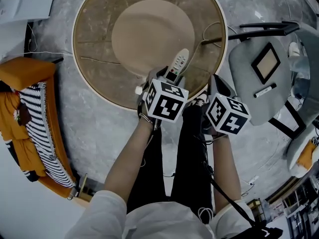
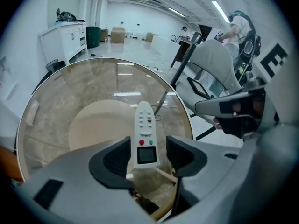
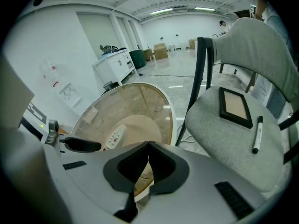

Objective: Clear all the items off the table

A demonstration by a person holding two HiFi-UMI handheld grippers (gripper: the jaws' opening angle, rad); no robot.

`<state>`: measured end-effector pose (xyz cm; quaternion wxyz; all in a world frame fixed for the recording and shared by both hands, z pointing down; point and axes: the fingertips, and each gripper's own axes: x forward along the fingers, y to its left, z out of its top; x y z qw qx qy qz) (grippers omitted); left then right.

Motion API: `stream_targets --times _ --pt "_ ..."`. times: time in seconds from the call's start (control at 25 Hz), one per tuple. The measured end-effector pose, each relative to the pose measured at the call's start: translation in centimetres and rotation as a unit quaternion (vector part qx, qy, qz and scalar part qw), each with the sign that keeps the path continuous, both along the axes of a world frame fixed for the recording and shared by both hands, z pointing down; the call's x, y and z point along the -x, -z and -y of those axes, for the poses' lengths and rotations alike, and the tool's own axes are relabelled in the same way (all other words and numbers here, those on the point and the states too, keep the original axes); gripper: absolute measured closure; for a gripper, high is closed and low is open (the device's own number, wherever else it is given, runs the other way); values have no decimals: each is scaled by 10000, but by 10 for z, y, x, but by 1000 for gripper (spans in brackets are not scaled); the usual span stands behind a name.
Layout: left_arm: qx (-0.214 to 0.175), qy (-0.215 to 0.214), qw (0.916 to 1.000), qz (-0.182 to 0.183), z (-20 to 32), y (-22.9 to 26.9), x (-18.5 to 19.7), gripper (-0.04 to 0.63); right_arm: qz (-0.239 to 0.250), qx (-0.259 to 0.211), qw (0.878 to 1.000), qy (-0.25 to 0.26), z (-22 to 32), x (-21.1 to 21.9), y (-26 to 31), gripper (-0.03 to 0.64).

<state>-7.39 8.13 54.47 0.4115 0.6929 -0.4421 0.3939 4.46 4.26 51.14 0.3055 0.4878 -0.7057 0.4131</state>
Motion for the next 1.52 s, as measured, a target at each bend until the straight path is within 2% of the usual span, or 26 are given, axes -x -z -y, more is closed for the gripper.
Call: stream_targets --times 0.12,0.28,0.48,1.04,1.32,1.52 --pt "46 -204 9996 200 -2 -6 -3 337 6 28 10000 7 -2 -2 -2 594" --pt "167 -68 9996 235 -1 -15 -5 341 3 45 10000 36 -3 -4 -3 594" --pt "233 133 9989 391 4 -20 -1 420 -32 66 9999 80 -3 -11 -6 594" --pt "561 368 9977 126 2 -25 0 422 -26 95 9999 36 -2 -22 -8 594" --pt "419 568 9975 -38 5 -17 -3 425 -23 114 9999 -55 -3 -32 -9 594" --pt "352 439 9984 -45 9 -10 -16 425 20 80 9997 -224 -2 -41 -6 594"
